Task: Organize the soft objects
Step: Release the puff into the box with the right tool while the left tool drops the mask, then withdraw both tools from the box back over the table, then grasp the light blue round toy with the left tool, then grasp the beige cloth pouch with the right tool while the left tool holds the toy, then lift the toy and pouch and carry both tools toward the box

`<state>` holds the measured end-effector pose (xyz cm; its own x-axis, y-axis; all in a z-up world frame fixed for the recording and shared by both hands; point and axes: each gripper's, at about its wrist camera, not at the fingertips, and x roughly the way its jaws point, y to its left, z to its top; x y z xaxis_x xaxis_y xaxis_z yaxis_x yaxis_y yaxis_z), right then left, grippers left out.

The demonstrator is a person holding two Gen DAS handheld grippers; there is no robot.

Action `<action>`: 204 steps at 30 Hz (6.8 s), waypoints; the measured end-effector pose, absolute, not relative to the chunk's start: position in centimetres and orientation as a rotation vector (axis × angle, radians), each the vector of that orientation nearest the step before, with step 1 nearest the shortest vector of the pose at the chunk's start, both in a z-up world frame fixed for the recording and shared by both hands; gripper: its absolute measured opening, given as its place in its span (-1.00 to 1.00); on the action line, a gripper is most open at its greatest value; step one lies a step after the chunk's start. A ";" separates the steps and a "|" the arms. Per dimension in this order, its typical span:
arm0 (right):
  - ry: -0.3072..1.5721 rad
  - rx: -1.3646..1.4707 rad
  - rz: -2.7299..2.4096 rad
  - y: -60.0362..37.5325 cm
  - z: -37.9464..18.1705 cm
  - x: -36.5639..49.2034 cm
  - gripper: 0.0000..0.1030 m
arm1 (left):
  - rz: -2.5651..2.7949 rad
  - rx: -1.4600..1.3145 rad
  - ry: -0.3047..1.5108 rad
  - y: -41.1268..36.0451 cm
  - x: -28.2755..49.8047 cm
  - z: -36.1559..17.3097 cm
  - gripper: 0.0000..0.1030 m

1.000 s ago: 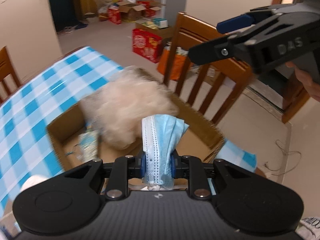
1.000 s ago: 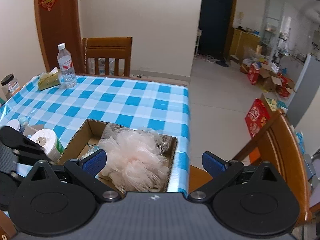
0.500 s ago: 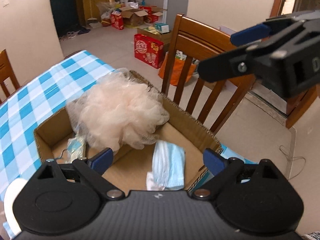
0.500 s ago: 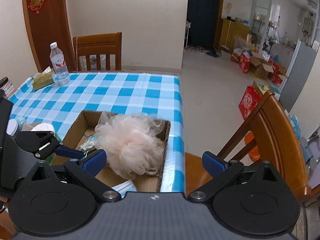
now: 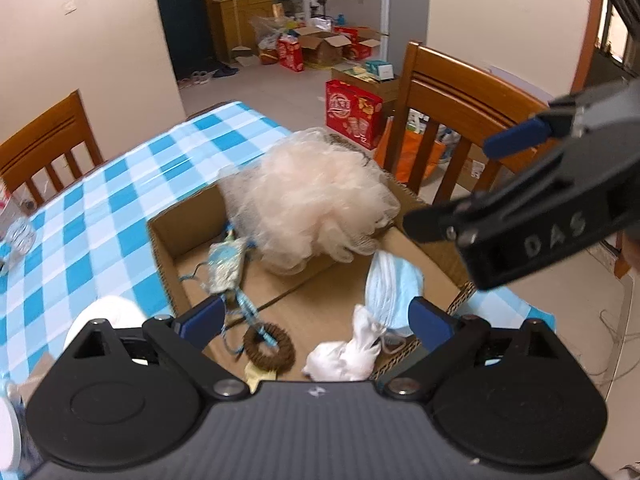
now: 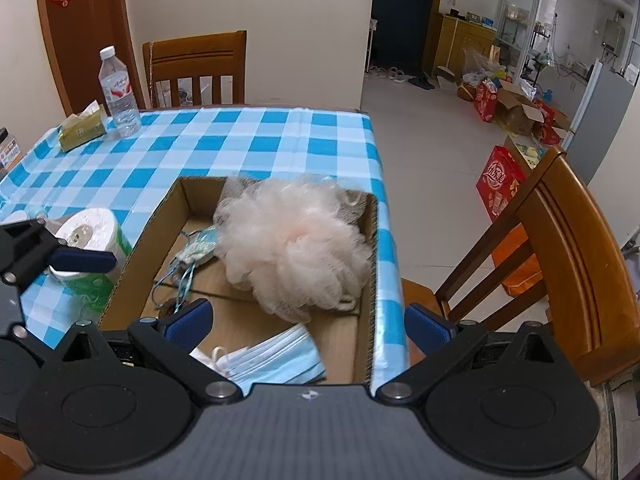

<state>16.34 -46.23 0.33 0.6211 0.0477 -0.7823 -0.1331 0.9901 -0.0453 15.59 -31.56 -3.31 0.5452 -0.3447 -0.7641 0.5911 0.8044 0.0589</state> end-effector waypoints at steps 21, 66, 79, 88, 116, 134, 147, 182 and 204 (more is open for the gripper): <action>0.896 -0.011 0.172 -38.1 -0.2 15.0 1.00 | -0.330 0.241 0.879 -18.7 12.7 -2.9 0.90; 0.887 -0.305 0.555 -11.0 -2.5 22.4 1.00 | -0.158 0.145 1.089 4.6 15.0 -7.4 0.90; 0.925 -0.452 0.605 -7.1 -6.1 23.8 1.00 | -0.163 0.124 1.100 9.3 18.7 -5.3 0.90; 0.914 -0.552 0.632 -5.7 -8.2 23.9 1.00 | -0.172 0.108 1.084 9.8 26.4 -4.1 0.90; 0.901 -0.732 0.770 -3.8 -13.0 25.7 0.69 | -0.147 -0.053 1.305 8.7 35.8 -12.6 0.49; 0.902 -0.709 0.785 -4.1 -12.5 25.9 0.15 | -0.162 -0.055 1.321 8.2 35.6 -13.1 0.24; 0.879 -0.717 0.780 -4.0 -12.3 25.8 -0.17 | -0.163 -0.049 1.318 8.1 35.6 -13.2 0.02; 1.035 -0.730 0.858 -3.4 -13.1 29.1 0.17 | -0.195 0.055 1.246 8.2 35.1 -11.0 0.02; 0.973 -0.644 0.813 -4.9 -6.5 23.9 -0.10 | -0.230 0.139 1.137 8.7 31.2 -5.3 -0.01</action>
